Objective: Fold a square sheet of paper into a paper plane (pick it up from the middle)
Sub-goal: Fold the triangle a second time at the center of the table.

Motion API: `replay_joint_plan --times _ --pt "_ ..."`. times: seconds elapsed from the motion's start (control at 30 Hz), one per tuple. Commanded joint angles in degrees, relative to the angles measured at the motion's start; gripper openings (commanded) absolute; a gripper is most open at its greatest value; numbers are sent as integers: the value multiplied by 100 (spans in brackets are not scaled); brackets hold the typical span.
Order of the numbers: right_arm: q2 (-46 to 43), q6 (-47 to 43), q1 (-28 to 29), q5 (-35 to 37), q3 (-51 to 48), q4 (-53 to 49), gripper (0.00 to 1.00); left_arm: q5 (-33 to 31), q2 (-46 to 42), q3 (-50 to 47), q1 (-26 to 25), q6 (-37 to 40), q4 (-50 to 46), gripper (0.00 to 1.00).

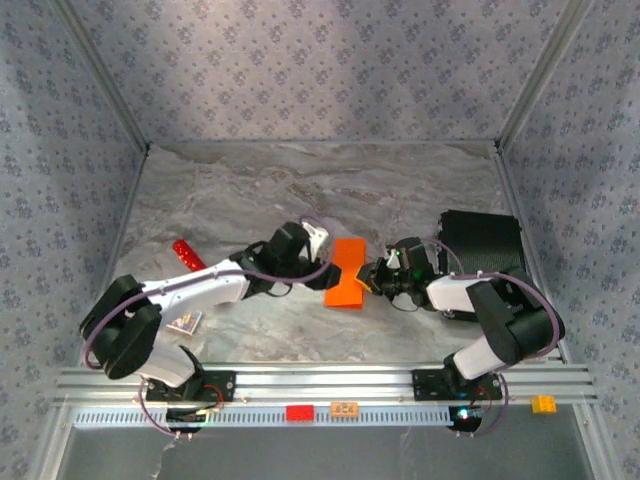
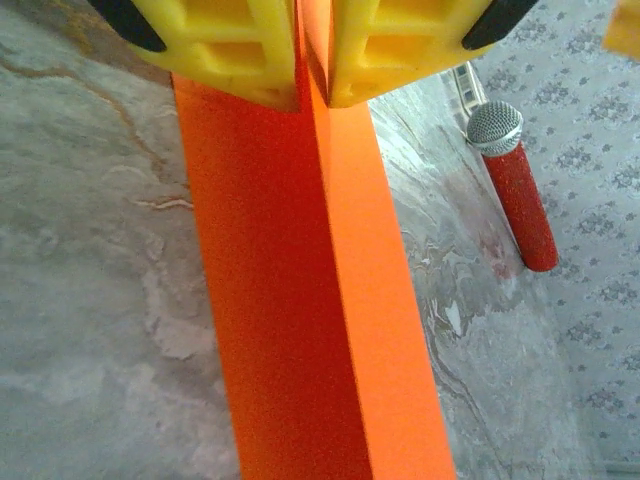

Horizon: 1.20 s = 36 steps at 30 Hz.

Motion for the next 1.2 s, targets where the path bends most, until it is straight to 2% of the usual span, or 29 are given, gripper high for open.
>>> replay_joint_plan --times 0.0,0.17,0.37,0.67,0.97,1.17 --pt "-84 -403 -119 -409 198 -285 17 -510 -203 -151 -376 701 332 55" --pt "-44 -533 -174 -526 279 -379 13 -834 213 225 -827 938 -250 58" --pt "-30 -485 -171 -520 307 -416 10 -1288 697 409 -1280 1222 -451 61" --pt "-44 -408 -175 -459 325 -485 8 -2406 1385 969 -1983 1973 -954 67" --pt "-52 -311 -182 -415 280 -421 8 -3287 1823 1329 -2122 2188 -1169 69" --pt "-59 -268 -193 -427 280 -394 8 -3334 1985 1400 -2175 2257 -1151 65"
